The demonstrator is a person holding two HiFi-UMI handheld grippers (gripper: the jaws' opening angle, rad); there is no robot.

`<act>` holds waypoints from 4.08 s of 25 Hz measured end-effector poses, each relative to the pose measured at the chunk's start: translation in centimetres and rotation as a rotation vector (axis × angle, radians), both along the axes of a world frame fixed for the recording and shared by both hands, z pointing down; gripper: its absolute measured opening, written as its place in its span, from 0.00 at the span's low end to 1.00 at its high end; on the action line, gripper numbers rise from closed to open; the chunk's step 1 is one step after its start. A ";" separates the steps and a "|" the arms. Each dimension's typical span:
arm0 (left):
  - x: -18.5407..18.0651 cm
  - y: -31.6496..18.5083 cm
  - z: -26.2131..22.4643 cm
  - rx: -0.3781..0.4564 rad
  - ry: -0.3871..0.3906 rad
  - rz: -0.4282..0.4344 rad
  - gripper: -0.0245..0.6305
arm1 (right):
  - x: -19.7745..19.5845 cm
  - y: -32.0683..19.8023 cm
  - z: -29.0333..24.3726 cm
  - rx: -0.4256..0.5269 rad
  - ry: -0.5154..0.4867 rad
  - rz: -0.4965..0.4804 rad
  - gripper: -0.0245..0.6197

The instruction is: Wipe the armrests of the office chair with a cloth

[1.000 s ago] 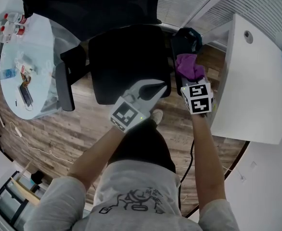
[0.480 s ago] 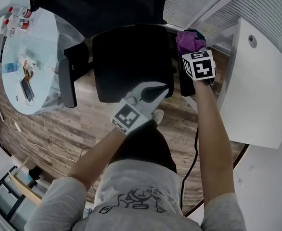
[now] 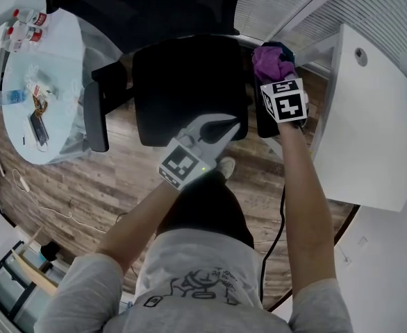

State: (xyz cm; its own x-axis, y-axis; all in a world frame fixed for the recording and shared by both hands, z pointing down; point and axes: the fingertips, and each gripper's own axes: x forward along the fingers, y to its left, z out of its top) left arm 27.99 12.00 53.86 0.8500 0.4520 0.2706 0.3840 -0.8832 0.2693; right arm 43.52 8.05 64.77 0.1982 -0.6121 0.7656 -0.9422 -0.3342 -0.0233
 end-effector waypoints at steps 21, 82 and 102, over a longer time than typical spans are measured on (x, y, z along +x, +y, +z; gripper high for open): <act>-1.0 2.6 -0.5 -0.004 0.000 0.031 0.04 | -10.9 10.3 -1.3 0.010 -0.008 0.015 0.09; -3.3 -0.1 0.9 -0.020 -0.026 0.006 0.04 | -0.5 0.0 0.0 -0.018 0.002 -0.011 0.09; -3.1 1.9 1.1 -0.025 -0.029 0.039 0.04 | -12.8 11.8 -1.4 0.001 0.035 0.022 0.09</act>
